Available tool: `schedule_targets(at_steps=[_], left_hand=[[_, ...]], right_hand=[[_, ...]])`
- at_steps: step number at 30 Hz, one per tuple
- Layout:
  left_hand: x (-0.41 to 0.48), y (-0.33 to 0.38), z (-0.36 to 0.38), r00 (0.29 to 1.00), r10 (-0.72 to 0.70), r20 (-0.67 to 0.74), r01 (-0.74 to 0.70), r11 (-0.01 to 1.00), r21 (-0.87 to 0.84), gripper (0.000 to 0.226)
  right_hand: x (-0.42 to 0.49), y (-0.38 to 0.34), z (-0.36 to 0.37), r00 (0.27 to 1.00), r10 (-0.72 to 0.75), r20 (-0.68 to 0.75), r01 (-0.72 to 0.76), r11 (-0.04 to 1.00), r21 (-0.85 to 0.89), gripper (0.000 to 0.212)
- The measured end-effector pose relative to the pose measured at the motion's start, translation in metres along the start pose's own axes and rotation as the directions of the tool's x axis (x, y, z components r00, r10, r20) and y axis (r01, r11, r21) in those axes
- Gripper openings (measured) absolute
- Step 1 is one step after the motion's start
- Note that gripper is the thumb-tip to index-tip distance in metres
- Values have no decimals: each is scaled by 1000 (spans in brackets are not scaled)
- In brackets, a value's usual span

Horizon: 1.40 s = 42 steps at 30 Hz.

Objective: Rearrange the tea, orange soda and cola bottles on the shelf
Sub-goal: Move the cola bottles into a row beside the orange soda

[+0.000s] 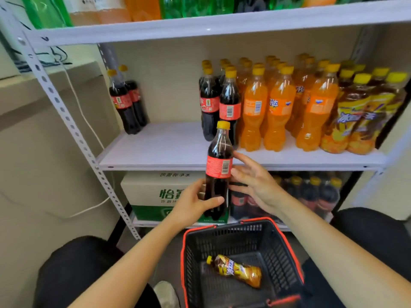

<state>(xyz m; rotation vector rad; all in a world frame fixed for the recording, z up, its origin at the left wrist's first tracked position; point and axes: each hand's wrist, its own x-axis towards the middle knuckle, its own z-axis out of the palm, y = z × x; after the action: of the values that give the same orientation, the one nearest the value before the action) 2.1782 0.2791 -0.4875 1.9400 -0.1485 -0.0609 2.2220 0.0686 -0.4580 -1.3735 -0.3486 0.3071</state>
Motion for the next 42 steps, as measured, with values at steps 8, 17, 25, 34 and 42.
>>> schedule_targets(at_steps=[8,17,25,34,42], left_hand=[[-16,-3,44,999,39,31,-44,977,208,73],[-18,3,50,948,-125,292,200,949,-245,46],[-22,6,61,990,-61,125,73,992,-101,60],[-22,5,62,931,-174,321,281,902,-327,50],[-24,5,64,935,-139,325,228,940,-255,48]], right_hand=[[-29,25,-16,994,68,-80,-62,996,67,63],[-36,5,-27,986,98,-136,-56,956,287,47],[-35,0,-27,980,90,-179,-57,981,183,55],[-34,1,-19,963,107,-248,-24,948,317,51],[-32,-2,-16,966,168,-194,-85,922,377,44]])
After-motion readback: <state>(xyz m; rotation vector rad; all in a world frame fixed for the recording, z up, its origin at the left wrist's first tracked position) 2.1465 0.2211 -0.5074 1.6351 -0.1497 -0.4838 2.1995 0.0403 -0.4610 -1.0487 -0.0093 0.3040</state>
